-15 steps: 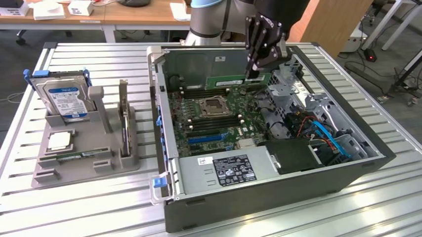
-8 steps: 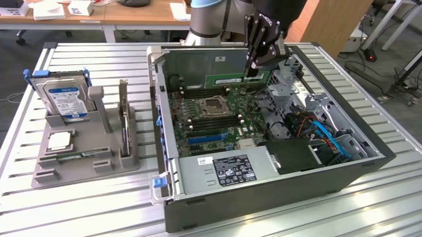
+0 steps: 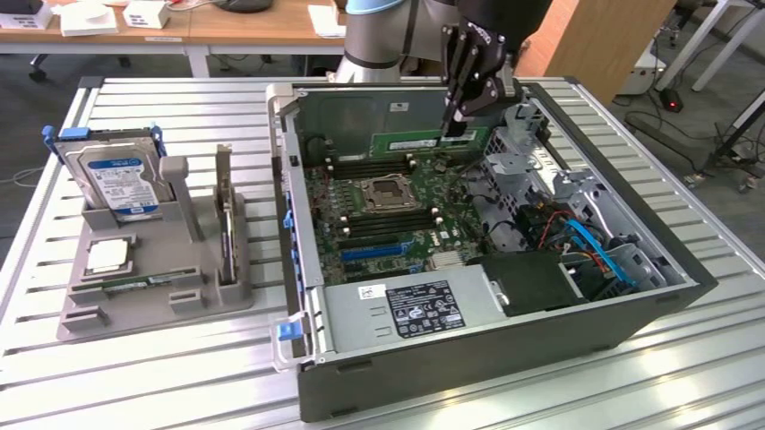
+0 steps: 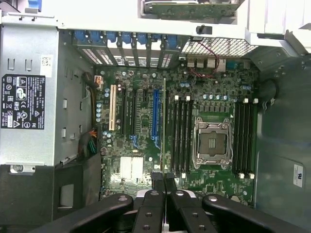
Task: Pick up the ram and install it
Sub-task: 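Pick up the ram and move it above insertion slot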
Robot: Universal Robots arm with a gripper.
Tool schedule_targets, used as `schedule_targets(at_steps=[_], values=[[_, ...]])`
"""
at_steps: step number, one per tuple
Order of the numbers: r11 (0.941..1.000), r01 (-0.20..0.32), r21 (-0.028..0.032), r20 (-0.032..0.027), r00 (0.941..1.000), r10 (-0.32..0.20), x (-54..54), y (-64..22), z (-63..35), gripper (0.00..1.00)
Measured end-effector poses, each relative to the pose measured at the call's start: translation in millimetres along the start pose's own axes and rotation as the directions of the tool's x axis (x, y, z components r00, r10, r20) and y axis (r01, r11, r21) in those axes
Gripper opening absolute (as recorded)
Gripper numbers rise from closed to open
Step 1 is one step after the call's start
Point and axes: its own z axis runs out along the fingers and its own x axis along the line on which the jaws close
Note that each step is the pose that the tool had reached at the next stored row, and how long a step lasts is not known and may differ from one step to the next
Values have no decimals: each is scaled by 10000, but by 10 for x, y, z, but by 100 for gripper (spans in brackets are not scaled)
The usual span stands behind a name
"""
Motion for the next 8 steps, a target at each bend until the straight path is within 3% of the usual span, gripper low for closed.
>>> schedule_targets(at_steps=[8], values=[[10000,0,0,0,10000,0,-25,-1,1,11]])
